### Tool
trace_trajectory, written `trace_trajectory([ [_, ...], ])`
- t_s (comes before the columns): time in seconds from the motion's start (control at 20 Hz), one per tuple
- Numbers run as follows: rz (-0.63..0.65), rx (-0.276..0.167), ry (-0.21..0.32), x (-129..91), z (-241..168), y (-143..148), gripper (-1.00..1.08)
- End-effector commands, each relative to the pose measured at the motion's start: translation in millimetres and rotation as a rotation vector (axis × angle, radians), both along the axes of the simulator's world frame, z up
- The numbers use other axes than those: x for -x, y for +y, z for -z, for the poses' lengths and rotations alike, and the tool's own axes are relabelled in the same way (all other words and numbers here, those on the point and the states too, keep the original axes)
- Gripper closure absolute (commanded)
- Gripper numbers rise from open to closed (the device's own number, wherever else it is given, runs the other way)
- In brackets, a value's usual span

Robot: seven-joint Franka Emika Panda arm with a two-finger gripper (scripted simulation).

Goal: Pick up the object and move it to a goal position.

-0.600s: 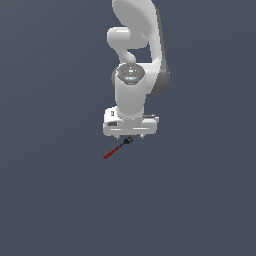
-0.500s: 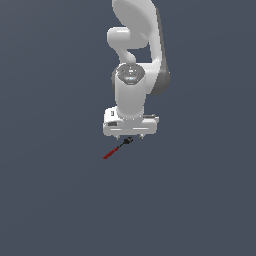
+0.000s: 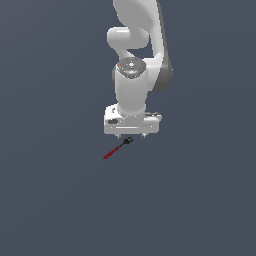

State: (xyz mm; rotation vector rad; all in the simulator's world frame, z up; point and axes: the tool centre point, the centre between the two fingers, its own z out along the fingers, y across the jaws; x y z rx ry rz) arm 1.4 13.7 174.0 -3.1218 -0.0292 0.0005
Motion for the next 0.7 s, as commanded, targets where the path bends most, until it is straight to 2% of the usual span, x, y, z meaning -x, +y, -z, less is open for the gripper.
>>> trace_trajectory([
  [0.0,-0.002,-0.002,-0.002,-1,-2,1,-0.92],
  [0.3,0.023,-0.002,0.0,0,3,-1,-0.92],
  [0.65,0.125,-0.005,0.003,4,18,-7,-0.92],
])
